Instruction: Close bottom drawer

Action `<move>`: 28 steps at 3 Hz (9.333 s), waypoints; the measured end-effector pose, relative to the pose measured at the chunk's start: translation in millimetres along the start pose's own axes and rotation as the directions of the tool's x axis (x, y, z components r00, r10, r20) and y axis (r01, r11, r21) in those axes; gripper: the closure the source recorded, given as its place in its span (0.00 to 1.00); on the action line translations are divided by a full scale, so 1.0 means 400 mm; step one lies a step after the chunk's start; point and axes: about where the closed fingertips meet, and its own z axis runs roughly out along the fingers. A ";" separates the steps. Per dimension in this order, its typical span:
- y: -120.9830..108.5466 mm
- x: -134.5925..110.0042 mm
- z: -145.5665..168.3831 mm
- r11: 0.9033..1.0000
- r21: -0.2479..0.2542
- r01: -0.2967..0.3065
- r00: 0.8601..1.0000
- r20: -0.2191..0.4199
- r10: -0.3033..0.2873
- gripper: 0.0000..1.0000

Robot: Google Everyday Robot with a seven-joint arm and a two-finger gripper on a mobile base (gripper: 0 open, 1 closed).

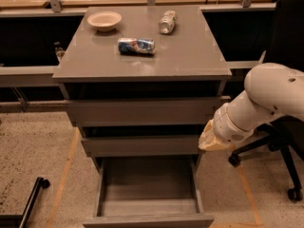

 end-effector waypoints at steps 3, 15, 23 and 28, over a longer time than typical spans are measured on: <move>0.037 0.098 0.374 0.998 -0.063 0.005 0.999 0.038 -0.002 1.00; 0.397 0.484 1.124 0.820 -0.416 -0.393 0.916 -0.100 0.388 1.00; 0.102 0.502 1.286 0.938 -0.230 -0.260 0.966 -0.064 0.252 1.00; -0.127 0.565 1.386 0.982 -0.063 -0.176 0.984 0.005 0.176 0.82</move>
Offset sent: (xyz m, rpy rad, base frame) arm 0.0050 0.0284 -0.1588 0.0191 0.0327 0.0455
